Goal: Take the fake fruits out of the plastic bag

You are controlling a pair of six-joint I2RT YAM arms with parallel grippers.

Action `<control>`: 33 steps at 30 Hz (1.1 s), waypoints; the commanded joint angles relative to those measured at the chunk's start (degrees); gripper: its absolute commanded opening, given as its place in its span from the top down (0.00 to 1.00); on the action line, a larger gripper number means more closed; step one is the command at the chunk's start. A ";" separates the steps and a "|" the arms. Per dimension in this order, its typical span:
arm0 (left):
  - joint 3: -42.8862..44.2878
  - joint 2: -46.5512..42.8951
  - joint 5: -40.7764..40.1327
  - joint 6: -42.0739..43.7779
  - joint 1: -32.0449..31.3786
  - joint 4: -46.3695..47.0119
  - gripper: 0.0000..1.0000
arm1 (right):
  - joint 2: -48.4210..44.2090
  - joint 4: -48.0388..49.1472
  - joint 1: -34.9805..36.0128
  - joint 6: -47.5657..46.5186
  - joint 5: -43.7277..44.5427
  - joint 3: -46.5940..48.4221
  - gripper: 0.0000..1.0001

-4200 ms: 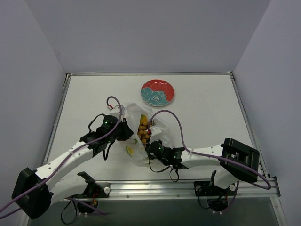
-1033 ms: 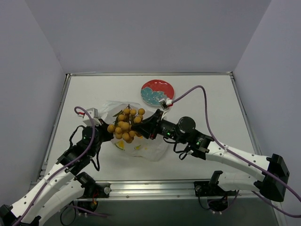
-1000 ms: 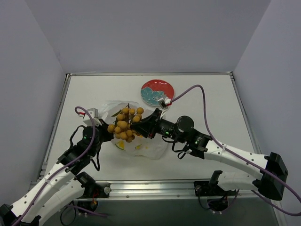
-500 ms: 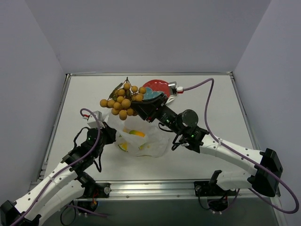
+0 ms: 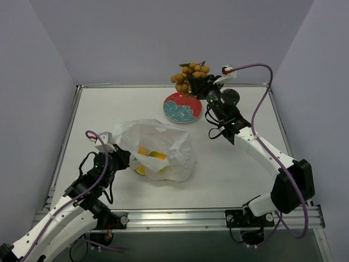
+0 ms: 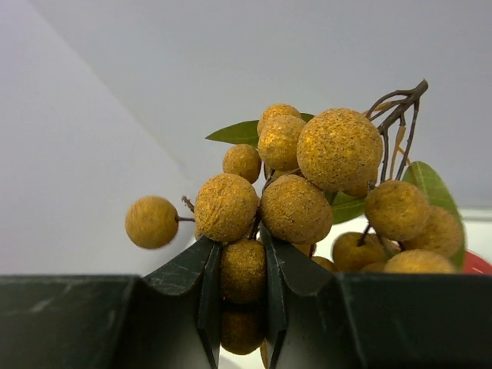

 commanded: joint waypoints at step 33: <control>1.79 6.33 0.47 2.92 0.02 4.30 0.98 | 28.95 -14.59 -6.55 -11.87 -2.11 18.65 0.25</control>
